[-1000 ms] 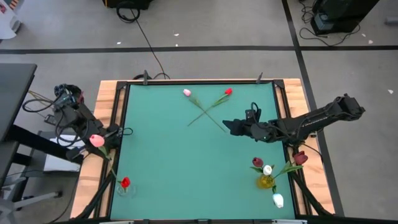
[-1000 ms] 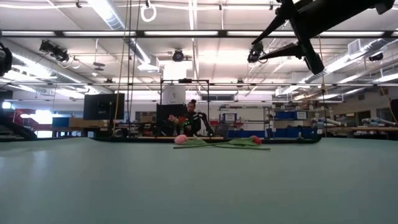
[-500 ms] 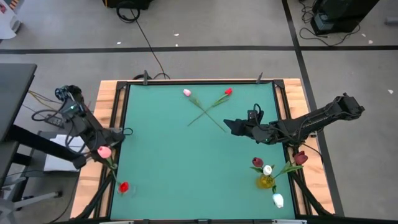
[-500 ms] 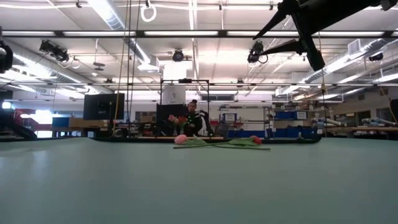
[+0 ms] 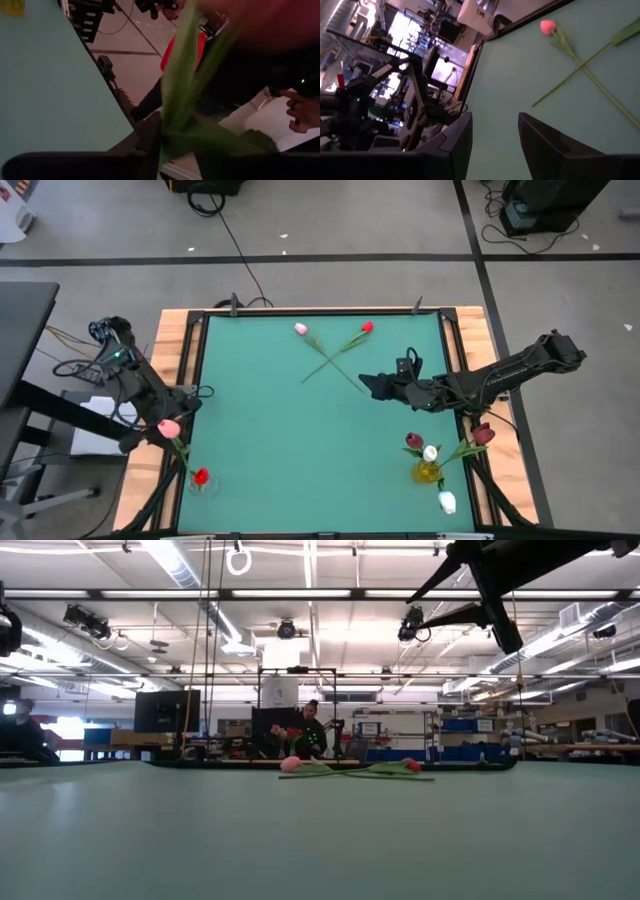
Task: Sort flowers into vase by color
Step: Put the right pink tulip into the transparent flower vase
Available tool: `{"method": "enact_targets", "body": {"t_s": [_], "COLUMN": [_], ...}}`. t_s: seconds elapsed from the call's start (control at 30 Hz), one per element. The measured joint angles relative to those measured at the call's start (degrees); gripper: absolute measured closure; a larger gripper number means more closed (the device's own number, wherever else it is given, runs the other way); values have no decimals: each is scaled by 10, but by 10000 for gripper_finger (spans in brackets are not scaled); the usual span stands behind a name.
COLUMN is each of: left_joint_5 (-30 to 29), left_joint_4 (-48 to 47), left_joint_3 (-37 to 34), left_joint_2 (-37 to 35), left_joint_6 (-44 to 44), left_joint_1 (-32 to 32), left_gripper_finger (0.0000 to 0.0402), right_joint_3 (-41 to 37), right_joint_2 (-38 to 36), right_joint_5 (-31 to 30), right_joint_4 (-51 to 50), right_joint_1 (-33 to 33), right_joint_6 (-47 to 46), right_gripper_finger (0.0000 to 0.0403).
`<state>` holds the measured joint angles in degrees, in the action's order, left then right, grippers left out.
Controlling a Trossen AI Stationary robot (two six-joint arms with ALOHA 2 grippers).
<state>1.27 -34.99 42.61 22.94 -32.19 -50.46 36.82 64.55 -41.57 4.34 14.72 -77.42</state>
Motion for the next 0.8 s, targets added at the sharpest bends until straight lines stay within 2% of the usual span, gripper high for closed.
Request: {"method": "enact_targets", "body": {"t_s": [0.17, 0.3, 0.57, 0.8], "left_joint_5": [40, 74, 90, 96], "left_joint_4": [5, 5, -2, -76], "left_joint_3": [0, 0, 0, 0], "left_joint_2": [0, 0, -1, -1], "left_joint_6": [-63, -102, -184, -257], "left_joint_1": [0, 0, 0, 0], "left_gripper_finger": [245, 220, 214, 214], "right_joint_3": [0, 0, 0, 0], "right_joint_2": [0, 0, 0, 0], "right_joint_5": [13, 13, 18, 22], "right_joint_4": [0, 0, 0, 1], "right_joint_1": [1, 2, 2, 2], "right_joint_6": [0, 0, 0, 0], "right_gripper_finger": [236, 236, 236, 236]}}
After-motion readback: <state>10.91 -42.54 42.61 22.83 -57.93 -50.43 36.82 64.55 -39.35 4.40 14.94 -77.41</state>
